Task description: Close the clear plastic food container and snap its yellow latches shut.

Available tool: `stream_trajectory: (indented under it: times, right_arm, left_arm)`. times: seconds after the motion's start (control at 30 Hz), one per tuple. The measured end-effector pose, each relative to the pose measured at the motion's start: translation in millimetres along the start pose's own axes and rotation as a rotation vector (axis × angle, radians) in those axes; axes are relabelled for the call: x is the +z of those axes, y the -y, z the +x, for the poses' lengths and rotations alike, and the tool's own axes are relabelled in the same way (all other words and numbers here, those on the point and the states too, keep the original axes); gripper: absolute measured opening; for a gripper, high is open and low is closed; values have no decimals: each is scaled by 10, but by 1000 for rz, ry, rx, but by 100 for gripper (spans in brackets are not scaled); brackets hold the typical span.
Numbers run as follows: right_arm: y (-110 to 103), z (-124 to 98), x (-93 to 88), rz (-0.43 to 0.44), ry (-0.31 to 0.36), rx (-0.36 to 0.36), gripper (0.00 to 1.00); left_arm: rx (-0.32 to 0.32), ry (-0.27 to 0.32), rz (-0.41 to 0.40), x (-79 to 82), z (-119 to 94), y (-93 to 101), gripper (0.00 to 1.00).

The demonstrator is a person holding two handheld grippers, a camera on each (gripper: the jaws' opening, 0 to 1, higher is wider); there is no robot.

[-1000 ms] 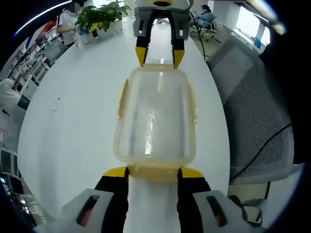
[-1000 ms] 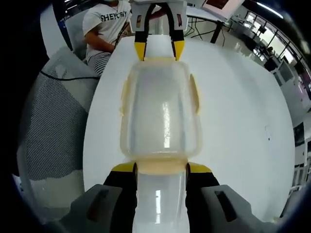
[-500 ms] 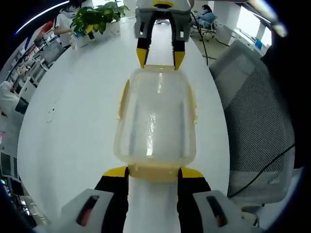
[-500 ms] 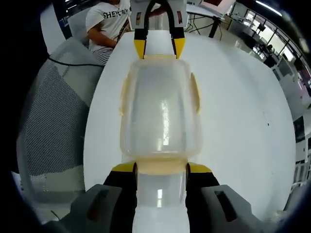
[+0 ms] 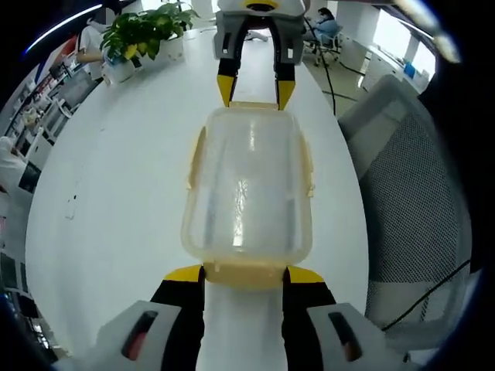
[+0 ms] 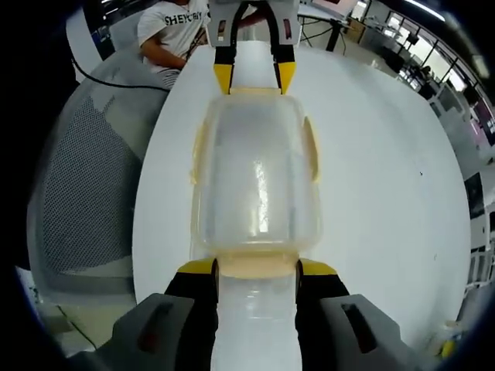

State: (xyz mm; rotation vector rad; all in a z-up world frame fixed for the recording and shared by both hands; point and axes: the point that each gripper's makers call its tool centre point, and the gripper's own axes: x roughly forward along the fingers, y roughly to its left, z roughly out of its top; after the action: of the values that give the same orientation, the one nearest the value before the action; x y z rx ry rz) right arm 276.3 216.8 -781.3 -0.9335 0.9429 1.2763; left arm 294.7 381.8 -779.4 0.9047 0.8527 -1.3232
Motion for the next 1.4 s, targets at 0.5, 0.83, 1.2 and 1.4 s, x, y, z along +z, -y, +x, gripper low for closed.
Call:
stream_trajectory:
  times: [0.5, 0.83, 1.2, 1.4]
  right_arm:
    - [-15, -158, -380, 14, 10, -4, 36]
    - [-12, -136, -485, 34, 15, -3, 36]
    - [-47, -140, -558, 51, 41, 1, 36]
    - [-60, -103, -580, 55, 43, 8, 36]
  left_arm:
    - [-19, 7, 7, 360, 196, 34, 34]
    - [-21, 3, 14, 444, 264, 20, 34]
    - [-23, 6, 28, 516, 252, 45, 34]
    - [-33, -15, 23, 492, 348, 73, 34]
